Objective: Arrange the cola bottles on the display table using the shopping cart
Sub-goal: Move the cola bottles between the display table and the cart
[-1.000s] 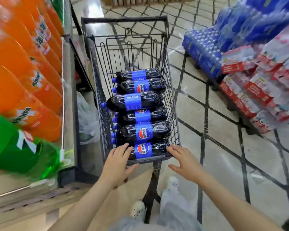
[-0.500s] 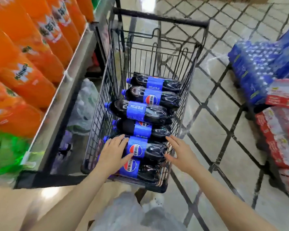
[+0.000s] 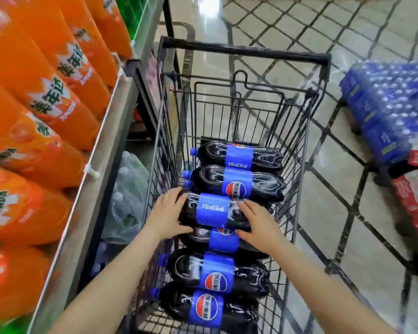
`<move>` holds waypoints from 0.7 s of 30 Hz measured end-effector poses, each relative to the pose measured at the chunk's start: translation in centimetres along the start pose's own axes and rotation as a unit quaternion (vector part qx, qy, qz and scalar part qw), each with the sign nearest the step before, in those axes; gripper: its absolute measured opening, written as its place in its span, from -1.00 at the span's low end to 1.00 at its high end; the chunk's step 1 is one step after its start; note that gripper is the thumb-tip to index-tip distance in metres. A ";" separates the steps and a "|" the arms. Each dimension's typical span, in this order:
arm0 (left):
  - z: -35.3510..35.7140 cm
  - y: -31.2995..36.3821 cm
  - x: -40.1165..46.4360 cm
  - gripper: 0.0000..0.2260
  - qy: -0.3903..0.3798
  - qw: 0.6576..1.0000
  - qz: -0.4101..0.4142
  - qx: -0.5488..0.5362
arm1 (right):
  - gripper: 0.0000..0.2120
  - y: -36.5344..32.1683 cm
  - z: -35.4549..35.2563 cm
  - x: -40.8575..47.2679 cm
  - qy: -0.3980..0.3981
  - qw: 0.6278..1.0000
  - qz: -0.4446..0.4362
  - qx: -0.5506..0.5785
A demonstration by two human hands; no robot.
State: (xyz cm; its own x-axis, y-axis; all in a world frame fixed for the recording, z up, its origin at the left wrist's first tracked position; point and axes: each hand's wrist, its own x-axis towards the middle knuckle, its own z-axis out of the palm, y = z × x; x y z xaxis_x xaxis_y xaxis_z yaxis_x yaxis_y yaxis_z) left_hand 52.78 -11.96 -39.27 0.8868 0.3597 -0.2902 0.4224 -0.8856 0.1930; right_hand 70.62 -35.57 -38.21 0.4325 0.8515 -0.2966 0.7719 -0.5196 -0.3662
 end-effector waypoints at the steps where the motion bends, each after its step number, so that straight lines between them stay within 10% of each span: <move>1: -0.1 -0.7 1.3 0.01 -0.024 1.000 0.004 0.008 | -0.20 0.0 0.3 1.2 -0.008 1.000 -0.001 -0.007; 8: 0.8 -2.6 6.4 0.17 -0.156 0.986 0.008 -0.054 | -0.01 -0.6 1.9 5.6 -0.053 0.995 0.014 -0.084; 21: 3.1 0.1 1.6 0.04 -0.025 0.995 -0.034 -0.090 | 0.09 0.5 1.7 4.8 -0.023 0.988 -0.025 -0.148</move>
State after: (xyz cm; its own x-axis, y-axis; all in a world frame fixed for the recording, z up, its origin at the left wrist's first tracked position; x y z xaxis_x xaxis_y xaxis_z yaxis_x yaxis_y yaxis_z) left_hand 53.61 -12.35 -42.59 0.8462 0.3989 -0.3534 0.5126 -0.7906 0.3350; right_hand 72.25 -31.87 -41.35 0.3743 0.8675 -0.3276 0.8971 -0.4282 -0.1088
